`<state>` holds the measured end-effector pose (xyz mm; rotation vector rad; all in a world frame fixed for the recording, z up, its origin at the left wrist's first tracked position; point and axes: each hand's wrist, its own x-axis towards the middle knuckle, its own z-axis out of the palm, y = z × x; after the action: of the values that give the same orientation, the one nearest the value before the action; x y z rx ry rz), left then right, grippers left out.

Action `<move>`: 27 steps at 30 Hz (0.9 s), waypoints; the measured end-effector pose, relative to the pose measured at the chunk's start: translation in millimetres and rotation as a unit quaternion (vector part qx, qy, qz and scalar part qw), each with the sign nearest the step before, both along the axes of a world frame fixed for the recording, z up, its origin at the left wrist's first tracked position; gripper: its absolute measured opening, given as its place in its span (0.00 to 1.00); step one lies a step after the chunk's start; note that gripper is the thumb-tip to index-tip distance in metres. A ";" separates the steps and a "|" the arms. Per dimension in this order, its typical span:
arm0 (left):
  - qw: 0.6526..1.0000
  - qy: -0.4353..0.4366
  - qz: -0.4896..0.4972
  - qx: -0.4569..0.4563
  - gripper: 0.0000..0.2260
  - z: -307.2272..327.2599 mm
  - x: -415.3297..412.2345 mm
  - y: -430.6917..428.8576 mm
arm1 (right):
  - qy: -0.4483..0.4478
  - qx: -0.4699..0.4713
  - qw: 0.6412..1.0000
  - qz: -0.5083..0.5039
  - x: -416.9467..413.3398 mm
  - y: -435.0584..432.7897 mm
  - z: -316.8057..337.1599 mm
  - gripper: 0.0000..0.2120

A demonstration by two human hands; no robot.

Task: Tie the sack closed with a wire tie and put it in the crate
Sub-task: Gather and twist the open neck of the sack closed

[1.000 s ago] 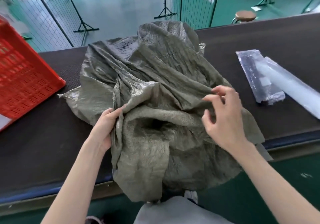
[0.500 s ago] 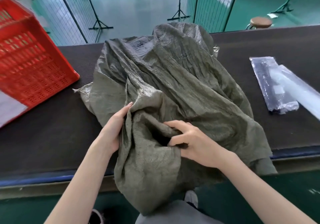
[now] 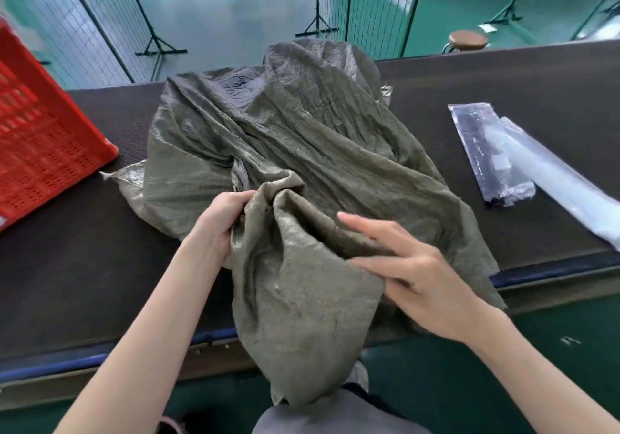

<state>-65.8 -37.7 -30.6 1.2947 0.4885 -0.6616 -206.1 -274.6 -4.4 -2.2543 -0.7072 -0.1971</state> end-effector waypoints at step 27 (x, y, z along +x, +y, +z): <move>0.986 -0.021 0.158 0.053 0.14 -18.8 -13.8 -23.4 | 0.406 -0.104 0.908 -0.016 -4.5 39.9 -25.5 0.21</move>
<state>-79.6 -61.1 -49.4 1.2920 0.6857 -0.3469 -210.6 -234.7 -29.9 -2.2539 -0.2389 0.8001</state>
